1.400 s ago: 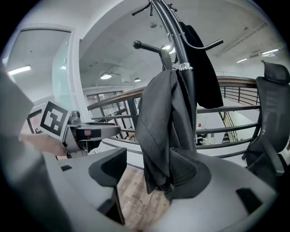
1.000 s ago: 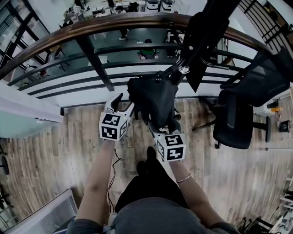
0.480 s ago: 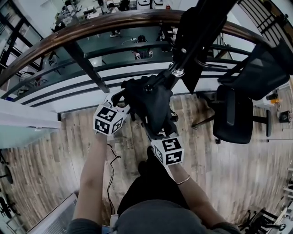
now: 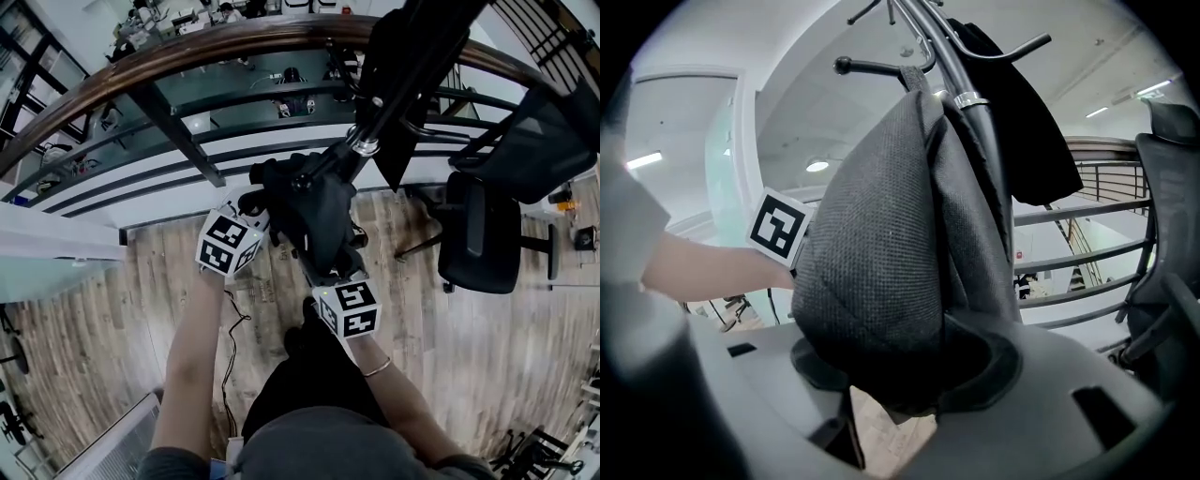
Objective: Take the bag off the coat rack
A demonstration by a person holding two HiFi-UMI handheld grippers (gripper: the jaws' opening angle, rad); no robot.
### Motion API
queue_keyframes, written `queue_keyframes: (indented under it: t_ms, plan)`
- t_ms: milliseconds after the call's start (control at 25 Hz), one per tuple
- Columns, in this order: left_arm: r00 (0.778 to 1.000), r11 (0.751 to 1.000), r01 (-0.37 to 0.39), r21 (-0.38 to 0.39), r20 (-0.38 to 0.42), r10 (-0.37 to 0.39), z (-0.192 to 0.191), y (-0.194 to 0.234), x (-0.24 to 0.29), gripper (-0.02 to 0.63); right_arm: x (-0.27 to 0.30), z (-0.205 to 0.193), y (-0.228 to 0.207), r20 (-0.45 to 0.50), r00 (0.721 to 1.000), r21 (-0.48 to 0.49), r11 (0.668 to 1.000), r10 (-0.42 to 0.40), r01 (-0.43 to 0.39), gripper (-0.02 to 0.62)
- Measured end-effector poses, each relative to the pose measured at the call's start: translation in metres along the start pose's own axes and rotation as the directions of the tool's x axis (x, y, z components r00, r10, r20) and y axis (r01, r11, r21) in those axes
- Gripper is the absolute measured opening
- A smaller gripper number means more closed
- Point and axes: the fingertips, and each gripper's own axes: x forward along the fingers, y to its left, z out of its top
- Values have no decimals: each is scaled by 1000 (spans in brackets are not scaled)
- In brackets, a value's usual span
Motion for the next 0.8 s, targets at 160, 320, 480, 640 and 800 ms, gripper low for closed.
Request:
queue_keyframes:
  t_ms: [160, 320, 480, 640, 800]
  plan:
    - [1000, 999, -27, -30, 9, 27, -8, -8, -13, 31, -6, -1, -7, 10, 1000, 8, 1000, -27, 27, 176]
    - [999, 997, -47, -53, 12, 48, -16, -19, -29, 28, -13, -2, -20, 27, 997, 27, 997, -75, 74, 113]
    - [998, 993, -58, -99, 30, 61, -19, -34, -44, 28, -22, -1, -33, 49, 992, 38, 992, -119, 117, 50]
    - [996, 990, -69, -124, 44, 75, -17, -49, -57, 28, -29, 1, -34, 64, 990, 3, 992, -125, 125, 29]
    - [993, 982, -79, -173, 67, 92, -12, -59, -71, 26, -34, 7, -29, 68, 989, -60, 989, -129, 134, 12]
